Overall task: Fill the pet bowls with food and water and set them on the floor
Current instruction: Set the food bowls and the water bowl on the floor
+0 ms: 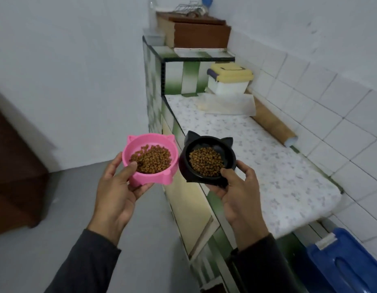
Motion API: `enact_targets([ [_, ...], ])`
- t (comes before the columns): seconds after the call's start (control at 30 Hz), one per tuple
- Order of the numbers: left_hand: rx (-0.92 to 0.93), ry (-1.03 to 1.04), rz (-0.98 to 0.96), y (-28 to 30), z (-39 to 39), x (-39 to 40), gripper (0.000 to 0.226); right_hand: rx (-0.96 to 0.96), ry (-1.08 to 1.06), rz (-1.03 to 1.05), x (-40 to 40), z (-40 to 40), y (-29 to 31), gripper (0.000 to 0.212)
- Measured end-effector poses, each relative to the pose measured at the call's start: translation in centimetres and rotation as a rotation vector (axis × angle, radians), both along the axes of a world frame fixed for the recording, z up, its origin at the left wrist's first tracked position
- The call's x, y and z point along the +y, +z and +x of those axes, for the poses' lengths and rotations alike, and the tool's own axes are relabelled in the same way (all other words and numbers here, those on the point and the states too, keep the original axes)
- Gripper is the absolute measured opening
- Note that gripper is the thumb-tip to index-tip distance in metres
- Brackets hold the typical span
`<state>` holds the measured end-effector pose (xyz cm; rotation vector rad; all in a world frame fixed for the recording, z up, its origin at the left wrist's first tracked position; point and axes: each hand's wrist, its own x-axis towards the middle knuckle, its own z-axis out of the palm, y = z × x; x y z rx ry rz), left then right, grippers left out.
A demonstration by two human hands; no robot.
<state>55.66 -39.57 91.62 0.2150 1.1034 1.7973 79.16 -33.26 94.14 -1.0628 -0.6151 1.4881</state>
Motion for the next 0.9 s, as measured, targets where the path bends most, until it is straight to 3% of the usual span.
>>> enact_targets([
  [0.53, 0.061, 0.340, -0.072, -3.2, -15.3, 9.3, 0.054, -0.027, 0.335, -0.111, 16.0, -18.7, -2.1, 0.052],
  [0.9, 0.024, 0.464, -0.110, -5.1, -23.7, 16.4, 0.053, -0.042, 0.418, -0.179, 25.2, -29.1, -3.9, 0.056],
])
